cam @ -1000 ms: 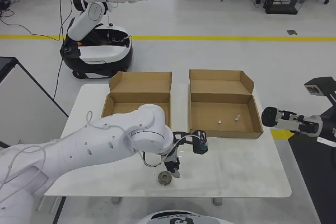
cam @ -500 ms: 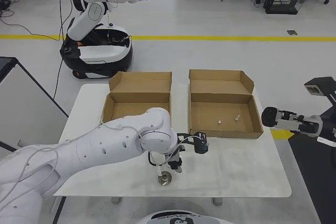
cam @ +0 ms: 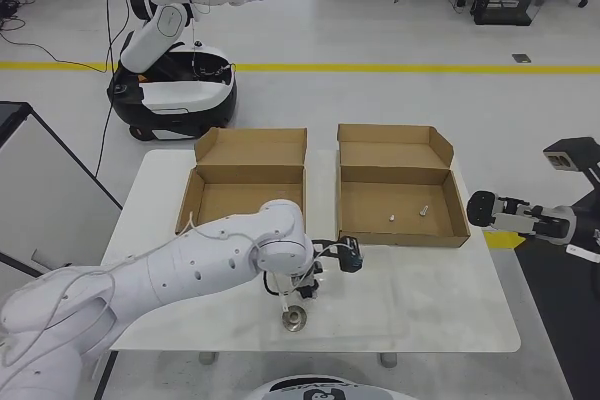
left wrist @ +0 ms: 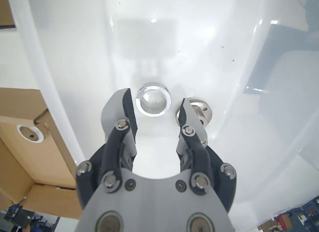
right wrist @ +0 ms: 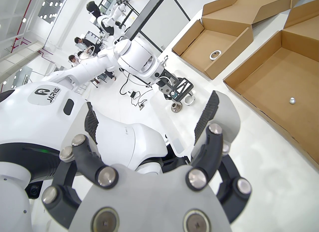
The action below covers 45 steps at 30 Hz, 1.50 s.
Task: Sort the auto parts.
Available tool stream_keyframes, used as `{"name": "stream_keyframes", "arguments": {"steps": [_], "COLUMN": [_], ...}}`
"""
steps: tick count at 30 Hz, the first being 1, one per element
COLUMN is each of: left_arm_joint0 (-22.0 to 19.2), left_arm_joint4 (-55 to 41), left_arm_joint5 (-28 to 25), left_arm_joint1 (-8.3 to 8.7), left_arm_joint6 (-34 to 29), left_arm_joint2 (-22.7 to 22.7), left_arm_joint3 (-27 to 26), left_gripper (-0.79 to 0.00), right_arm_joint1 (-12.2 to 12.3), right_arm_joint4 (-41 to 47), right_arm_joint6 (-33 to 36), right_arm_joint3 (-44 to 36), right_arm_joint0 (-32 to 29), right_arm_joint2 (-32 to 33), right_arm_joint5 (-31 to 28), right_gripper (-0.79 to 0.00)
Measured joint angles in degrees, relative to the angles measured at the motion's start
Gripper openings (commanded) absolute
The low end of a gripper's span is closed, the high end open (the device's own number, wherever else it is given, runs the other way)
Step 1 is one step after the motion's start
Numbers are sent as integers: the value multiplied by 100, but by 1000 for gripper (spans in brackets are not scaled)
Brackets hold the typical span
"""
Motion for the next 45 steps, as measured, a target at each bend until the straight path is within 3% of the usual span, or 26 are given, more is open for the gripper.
{"name": "stream_keyframes", "arguments": {"steps": [8,21,45], "left_arm_joint0": [65,147,270], "left_arm_joint4": [219,691,798], "left_arm_joint5": [-75,-722,-831], "left_arm_joint1": [-45,-146,-382], "left_arm_joint6": [-140,-161,-90], "left_arm_joint2": [-3,91,127], "left_arm_joint3": [81,171,538], "left_gripper": [-425,-446,-496], "right_arm_joint1": [0,0,0], "right_arm_joint4": [0,0,0], "right_arm_joint6": [0,0,0], "right_arm_joint3": [0,0,0], "right_arm_joint0": [0,0,0], "right_arm_joint2": [0,0,0], "right_arm_joint5": [0,0,0], "right_gripper": [0,0,0]}}
